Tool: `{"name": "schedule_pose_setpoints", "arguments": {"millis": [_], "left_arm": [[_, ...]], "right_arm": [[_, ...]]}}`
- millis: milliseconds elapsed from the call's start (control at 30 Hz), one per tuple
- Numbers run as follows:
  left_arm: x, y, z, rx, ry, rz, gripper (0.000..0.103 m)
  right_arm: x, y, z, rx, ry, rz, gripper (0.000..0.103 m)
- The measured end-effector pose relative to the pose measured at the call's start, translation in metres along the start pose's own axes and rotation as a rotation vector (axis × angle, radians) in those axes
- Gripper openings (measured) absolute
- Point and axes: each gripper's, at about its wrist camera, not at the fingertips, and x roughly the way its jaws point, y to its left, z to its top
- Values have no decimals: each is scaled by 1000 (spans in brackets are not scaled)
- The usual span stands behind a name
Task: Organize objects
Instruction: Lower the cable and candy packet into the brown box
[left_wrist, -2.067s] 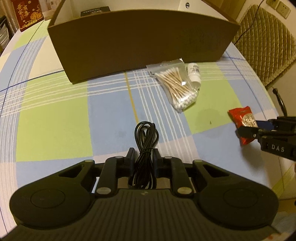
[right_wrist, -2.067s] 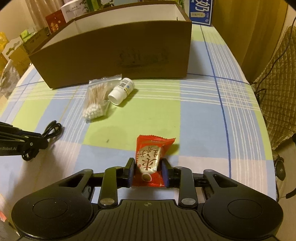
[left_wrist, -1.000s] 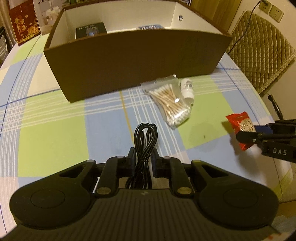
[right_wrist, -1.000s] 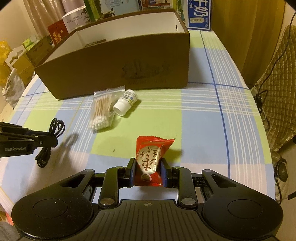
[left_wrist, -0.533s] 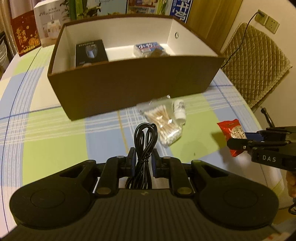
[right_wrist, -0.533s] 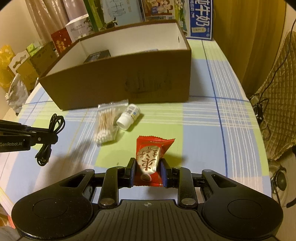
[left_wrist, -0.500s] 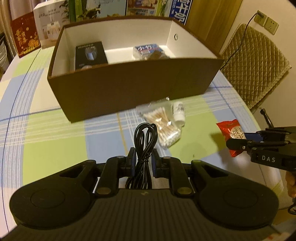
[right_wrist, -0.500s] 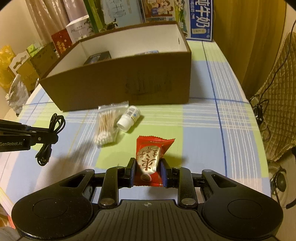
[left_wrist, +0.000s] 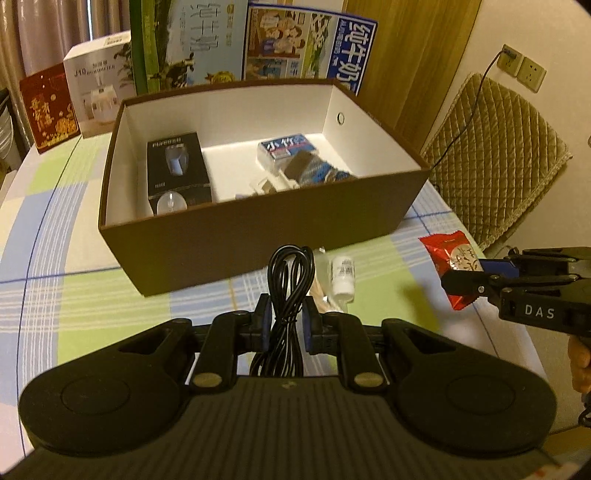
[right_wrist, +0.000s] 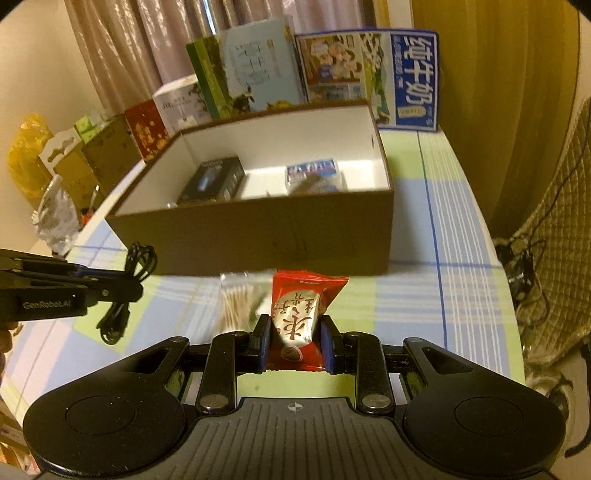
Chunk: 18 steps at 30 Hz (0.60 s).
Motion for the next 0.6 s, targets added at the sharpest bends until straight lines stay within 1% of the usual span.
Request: {"name": "schedule_pose_setpoints", "arguments": {"millis": [267,600], "left_arm": [[-4,-1,20,8,-42,0,13],[-2,-6,56,35,-104,-4,13]], "right_arm": [[-5,2,26,-17,-44,31,24],[-1,5,68,-50,-107,63,24]]}}
